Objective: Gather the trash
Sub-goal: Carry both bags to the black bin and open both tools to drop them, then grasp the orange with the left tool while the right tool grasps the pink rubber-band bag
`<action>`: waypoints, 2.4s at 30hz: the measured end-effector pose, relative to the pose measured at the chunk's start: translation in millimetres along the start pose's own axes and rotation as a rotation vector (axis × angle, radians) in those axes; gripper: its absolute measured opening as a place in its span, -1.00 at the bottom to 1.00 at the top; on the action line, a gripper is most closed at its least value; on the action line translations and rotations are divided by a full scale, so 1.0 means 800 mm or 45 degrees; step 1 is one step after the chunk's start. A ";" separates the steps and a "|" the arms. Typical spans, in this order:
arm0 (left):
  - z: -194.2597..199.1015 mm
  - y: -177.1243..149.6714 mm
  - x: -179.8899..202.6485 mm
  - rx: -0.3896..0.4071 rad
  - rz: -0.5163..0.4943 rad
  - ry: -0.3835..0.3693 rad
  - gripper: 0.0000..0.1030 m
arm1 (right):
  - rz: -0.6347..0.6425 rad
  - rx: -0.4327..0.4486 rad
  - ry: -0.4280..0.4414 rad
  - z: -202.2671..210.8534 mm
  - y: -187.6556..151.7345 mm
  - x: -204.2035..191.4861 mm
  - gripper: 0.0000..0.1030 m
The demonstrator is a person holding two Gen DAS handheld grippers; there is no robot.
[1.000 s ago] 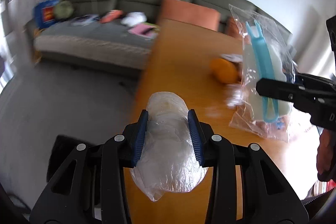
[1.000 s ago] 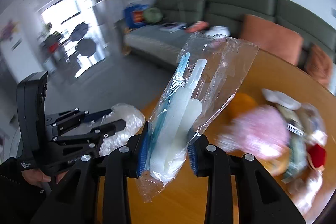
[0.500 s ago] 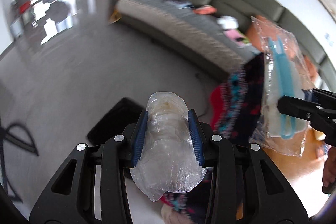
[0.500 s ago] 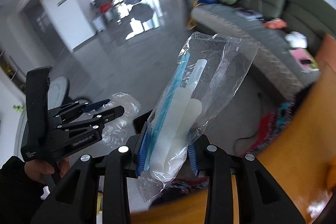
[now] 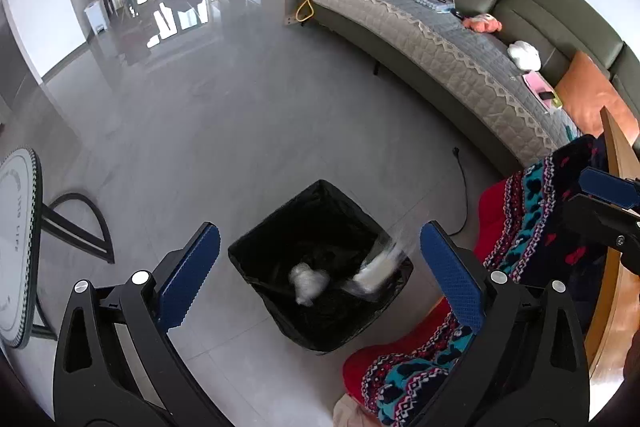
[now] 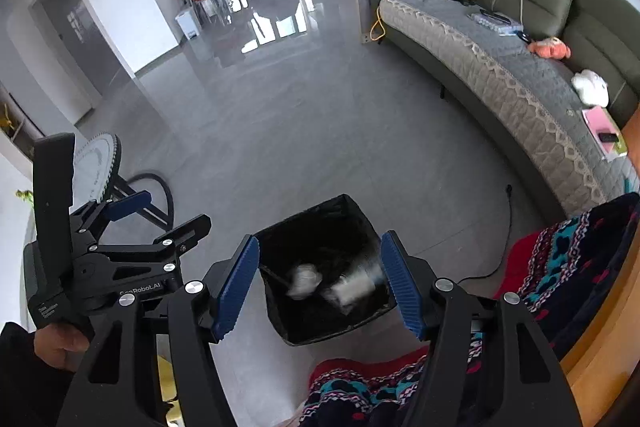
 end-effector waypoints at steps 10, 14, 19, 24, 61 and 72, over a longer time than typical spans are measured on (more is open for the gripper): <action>0.038 -0.019 0.050 0.033 -0.098 -0.076 0.88 | -0.100 0.047 -0.023 0.040 -0.028 0.031 0.25; 0.063 -0.023 0.088 0.054 -0.168 -0.161 0.88 | -0.171 0.104 -0.043 0.084 -0.052 0.051 0.25; 0.097 -0.038 0.161 0.085 -0.284 -0.287 0.88 | -0.294 0.178 -0.100 0.149 -0.097 0.087 0.25; 0.116 -0.068 0.246 0.063 -0.408 -0.425 0.88 | -0.392 0.212 -0.242 0.212 -0.151 0.132 0.25; 0.115 -0.223 0.582 -0.189 -0.798 -0.604 0.88 | -0.737 0.472 -0.726 0.428 -0.319 0.340 -0.74; 0.058 -0.259 0.661 -0.250 -0.873 -0.586 0.17 | -0.820 0.481 -0.710 0.438 -0.332 0.390 -0.74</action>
Point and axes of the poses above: each gripper's, at about its wrist camera, not at the fingertips, and z roughly against the way its jaws point, x to its right, y to its top, the point moved 4 cm from there along -z, roughly the way its jaws point, and after that the axes turned 10 degrees about z, right-handed, at the moved point
